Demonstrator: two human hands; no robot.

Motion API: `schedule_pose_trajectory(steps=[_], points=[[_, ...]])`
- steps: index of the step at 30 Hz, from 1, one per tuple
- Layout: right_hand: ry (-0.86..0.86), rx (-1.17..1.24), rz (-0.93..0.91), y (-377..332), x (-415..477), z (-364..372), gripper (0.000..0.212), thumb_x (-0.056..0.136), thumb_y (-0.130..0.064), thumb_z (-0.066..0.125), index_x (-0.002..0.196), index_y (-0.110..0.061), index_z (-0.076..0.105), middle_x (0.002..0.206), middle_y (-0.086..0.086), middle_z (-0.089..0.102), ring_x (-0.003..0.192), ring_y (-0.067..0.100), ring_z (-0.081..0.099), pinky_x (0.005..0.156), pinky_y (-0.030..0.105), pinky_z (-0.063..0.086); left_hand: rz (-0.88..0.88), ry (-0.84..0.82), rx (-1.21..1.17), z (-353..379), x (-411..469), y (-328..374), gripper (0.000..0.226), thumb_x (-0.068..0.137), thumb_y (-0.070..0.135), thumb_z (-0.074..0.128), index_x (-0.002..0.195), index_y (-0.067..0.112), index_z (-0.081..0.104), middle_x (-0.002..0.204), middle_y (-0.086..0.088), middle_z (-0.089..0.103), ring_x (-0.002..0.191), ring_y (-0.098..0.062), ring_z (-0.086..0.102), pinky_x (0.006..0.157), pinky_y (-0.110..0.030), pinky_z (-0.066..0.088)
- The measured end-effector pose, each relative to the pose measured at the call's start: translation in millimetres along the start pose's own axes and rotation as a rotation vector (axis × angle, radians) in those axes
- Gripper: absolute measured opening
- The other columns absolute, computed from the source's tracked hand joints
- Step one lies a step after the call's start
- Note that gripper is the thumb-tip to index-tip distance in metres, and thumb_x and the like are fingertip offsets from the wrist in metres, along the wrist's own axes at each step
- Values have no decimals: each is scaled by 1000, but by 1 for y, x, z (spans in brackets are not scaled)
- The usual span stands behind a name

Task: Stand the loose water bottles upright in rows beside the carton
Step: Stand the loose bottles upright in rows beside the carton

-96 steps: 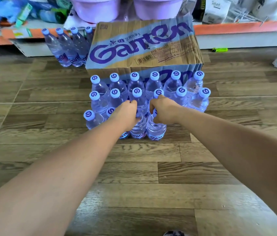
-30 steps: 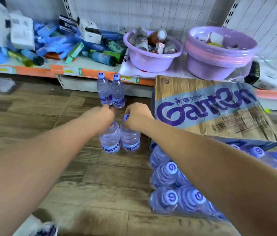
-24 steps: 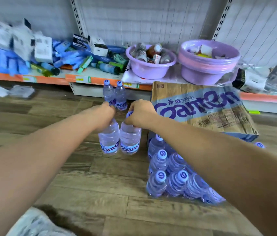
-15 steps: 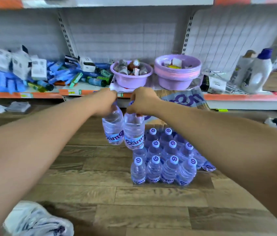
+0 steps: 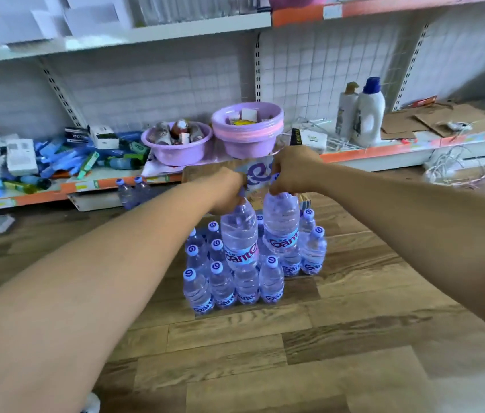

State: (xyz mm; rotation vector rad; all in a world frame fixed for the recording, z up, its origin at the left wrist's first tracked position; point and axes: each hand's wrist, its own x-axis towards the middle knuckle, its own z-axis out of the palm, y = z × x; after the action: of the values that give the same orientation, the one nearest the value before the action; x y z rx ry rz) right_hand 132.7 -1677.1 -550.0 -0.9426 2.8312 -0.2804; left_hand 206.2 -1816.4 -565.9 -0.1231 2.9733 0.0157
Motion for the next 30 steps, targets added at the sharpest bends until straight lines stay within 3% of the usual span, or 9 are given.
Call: schedule_pose_trajectory(steps=[4, 10, 13, 16, 20, 24, 26, 28, 30], points=[[-48, -40, 35, 44, -9, 12, 32, 78, -30, 70, 99, -6, 72, 86, 9, 75, 89, 24, 68, 64, 25, 48, 20, -35, -60, 26, 20, 39, 19, 93, 20, 54, 104, 5, 56, 115, -18, 59, 98, -32, 54, 80, -37, 42], [-116, -8, 98, 97, -1, 51, 27, 72, -27, 72, 89, -6, 73, 77, 10, 71, 78, 26, 64, 52, 15, 36, 83, 14, -127, 67, 59, 84, 26, 90, 20, 56, 108, 2, 54, 120, -19, 55, 110, -35, 54, 86, -34, 43], [-151, -7, 117, 118, 5, 71, 26, 71, -26, 72, 88, -6, 75, 83, 12, 74, 75, 27, 61, 50, 19, 37, 65, -13, -149, 75, 74, 103, 34, 94, 20, 53, 121, 1, 49, 126, -21, 47, 116, -35, 49, 87, -34, 39], [-162, 11, 132, 134, 10, 88, 26, 71, -24, 72, 87, -3, 72, 82, 13, 71, 75, 28, 59, 58, 24, 42, 48, -100, -147, 96, 84, 106, 24, 93, 23, 51, 109, 5, 51, 118, -18, 45, 105, -37, 53, 80, -36, 42], [-186, 34, 131, 151, 19, 112, 18, 74, -23, 71, 71, -10, 59, 87, 14, 67, 84, 30, 60, 52, 26, 37, 44, -136, -168, 129, 95, 110, 13, 89, 18, 50, 82, 11, 41, 109, -18, 46, 95, -39, 57, 82, -46, 50], [-212, 74, 154, 162, 23, 135, 38, 76, -20, 69, 56, -17, 37, 82, 8, 56, 82, 27, 55, 64, 26, 38, 11, -151, -145, 164, 109, 115, 23, 92, 19, 52, 109, 4, 49, 120, -20, 44, 98, -40, 57, 81, -44, 47], [-239, 87, 163, 167, 26, 147, 33, 77, -20, 69, 59, -16, 42, 85, 9, 55, 86, 28, 56, 67, 26, 37, 9, -169, -140, 181, 115, 118, 26, 93, 18, 51, 115, 4, 48, 123, -18, 44, 98, -37, 57, 81, -41, 45], [-236, 114, 174, 173, 30, 162, 16, 78, -20, 70, 84, -8, 61, 98, 15, 63, 99, 31, 61, 68, 26, 37, -1, -177, -151, 194, 121, 120, 25, 93, 17, 50, 115, 4, 48, 125, -17, 44, 98, -33, 56, 80, -38, 44], [-222, 135, 190, 175, 33, 175, 33, 79, -18, 69, 108, -4, 63, 112, 15, 65, 106, 32, 60, 70, 26, 38, -9, -187, -134, 203, 124, 120, 29, 93, 18, 51, 118, 3, 47, 128, -18, 43, 105, -33, 56, 86, -40, 48]])
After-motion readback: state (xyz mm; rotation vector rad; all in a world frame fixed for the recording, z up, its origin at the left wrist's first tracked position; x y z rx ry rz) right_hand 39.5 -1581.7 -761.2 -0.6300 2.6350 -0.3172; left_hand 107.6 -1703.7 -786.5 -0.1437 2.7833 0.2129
